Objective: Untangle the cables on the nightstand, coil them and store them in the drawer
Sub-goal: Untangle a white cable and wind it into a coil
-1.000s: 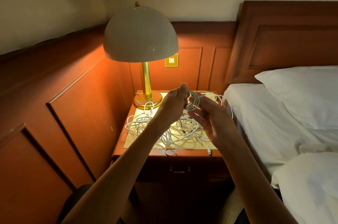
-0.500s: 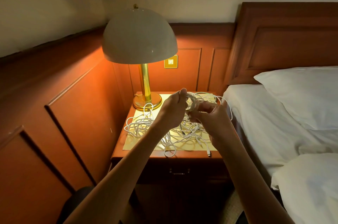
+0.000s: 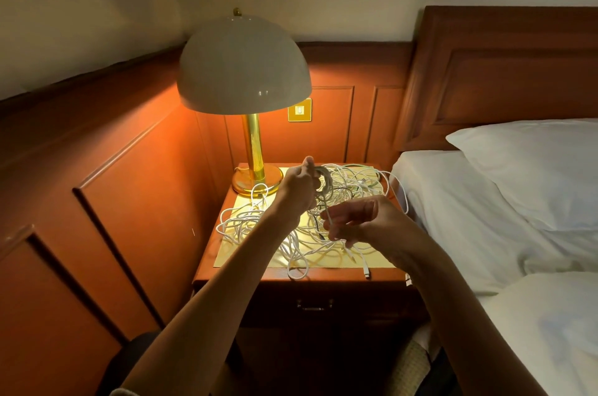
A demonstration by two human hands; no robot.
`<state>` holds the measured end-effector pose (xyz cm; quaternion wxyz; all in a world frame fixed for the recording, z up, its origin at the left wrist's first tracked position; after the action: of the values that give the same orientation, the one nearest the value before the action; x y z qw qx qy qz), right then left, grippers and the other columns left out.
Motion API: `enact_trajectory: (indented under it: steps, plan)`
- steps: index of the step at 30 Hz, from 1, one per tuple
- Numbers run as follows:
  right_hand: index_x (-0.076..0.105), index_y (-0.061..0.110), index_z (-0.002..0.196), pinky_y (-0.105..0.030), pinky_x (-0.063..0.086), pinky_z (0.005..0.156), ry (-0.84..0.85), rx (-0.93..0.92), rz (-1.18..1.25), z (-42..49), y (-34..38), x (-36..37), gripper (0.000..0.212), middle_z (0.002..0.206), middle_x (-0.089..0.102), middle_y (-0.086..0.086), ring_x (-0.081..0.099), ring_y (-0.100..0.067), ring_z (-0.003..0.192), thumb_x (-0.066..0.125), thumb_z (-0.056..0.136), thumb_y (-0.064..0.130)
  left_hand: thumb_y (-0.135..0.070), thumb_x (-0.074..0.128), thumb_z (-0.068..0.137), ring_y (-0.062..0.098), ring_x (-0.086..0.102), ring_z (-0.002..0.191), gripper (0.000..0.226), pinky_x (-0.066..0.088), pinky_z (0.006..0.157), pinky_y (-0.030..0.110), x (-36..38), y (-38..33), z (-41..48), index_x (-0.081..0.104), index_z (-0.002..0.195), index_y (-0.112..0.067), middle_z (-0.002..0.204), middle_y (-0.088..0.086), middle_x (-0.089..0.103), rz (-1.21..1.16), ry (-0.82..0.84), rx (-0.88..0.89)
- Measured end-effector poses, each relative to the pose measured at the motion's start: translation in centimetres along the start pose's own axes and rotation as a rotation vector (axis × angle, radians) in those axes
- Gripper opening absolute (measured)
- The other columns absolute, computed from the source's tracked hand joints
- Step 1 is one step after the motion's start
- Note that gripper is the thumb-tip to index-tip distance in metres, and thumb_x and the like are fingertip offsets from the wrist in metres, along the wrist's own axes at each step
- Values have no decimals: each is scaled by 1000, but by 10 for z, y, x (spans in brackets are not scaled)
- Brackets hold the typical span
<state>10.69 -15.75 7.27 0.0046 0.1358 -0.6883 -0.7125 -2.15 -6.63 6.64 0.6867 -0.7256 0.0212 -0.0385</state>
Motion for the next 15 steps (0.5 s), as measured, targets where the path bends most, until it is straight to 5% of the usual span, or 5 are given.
enact_trajectory:
  steps: [9,15]
  plan:
    - [74,7,104,-22,48,55,65,19,88,-2,-2,-6,22,91,76,-9,67,-10,70,74,83,-1,-35,37,108,6,21,33,49,20,32,15,24,8,-2,46,63,-18,49,-6,33,-327,161,-313]
    - [76,20,101,-32,58,51,-104,-102,-225,-5,-2,-30,31,92,78,8,75,-18,76,74,83,-6,-31,28,110,5,22,34,46,20,31,18,30,16,-5,44,69,-19,50,-8,32,-557,237,-381]
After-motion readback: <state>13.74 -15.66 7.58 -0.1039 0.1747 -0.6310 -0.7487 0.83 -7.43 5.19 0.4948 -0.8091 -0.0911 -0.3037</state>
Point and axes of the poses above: each hand's wrist, its own z-axis towards the middle knuckle, its own x-axis out of the palm, y = z × x, the point moved 7 cm from there along z, towards the middle knuckle
